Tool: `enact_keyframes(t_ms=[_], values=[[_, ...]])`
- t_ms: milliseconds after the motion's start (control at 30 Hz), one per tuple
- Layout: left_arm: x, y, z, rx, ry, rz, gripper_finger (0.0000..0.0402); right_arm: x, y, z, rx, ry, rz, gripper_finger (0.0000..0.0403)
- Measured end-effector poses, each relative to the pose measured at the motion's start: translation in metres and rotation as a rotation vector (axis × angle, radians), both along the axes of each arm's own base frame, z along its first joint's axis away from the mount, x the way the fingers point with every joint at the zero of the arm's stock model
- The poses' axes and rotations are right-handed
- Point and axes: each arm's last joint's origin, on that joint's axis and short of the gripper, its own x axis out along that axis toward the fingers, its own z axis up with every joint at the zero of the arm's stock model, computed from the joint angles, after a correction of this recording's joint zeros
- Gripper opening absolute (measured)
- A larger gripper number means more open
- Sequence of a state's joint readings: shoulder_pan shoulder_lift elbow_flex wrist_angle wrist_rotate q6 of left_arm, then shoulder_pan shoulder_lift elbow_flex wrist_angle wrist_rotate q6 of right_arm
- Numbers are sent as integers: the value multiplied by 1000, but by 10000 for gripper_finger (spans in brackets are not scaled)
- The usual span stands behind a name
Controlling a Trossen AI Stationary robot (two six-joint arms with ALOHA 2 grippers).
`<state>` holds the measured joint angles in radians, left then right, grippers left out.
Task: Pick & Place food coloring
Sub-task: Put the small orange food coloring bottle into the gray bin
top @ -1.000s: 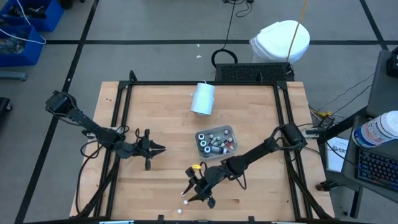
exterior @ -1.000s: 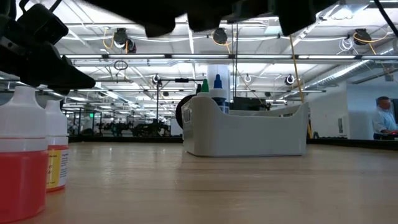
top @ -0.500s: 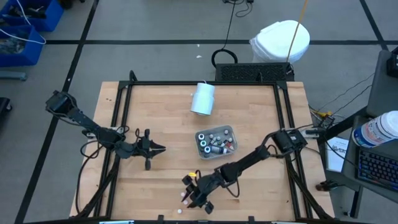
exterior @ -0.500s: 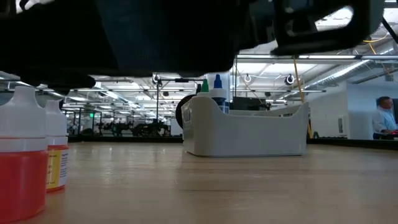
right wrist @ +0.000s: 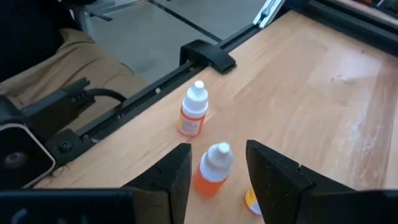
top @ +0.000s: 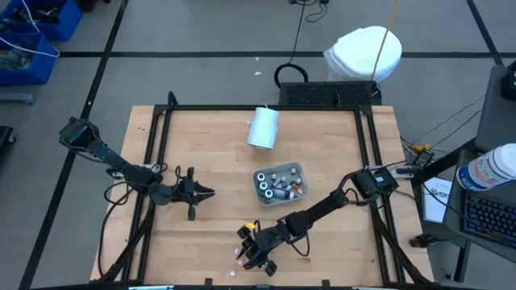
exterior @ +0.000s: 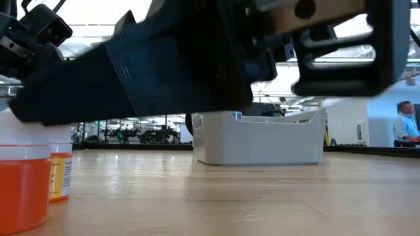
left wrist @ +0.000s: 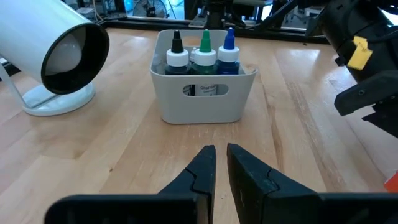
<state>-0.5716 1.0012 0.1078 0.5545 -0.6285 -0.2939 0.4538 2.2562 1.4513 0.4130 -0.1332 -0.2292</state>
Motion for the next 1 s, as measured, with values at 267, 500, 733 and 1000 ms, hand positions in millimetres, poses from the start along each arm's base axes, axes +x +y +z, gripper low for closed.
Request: enact_keyframes(t_ms=[267, 500, 733, 1000], values=[[0, 0, 0, 1, 0, 0, 49, 2, 1, -8, 22, 0, -3, 141], [0, 0, 0, 0, 0, 0, 49, 2, 2, -13, 43, 13, 6, 141], [0, 0, 0, -1, 0, 0, 49, 2, 2, -12, 49, 11, 4, 141], [0, 0, 0, 1, 0, 0, 49, 3, 2, -10, 60, -8, 4, 141]])
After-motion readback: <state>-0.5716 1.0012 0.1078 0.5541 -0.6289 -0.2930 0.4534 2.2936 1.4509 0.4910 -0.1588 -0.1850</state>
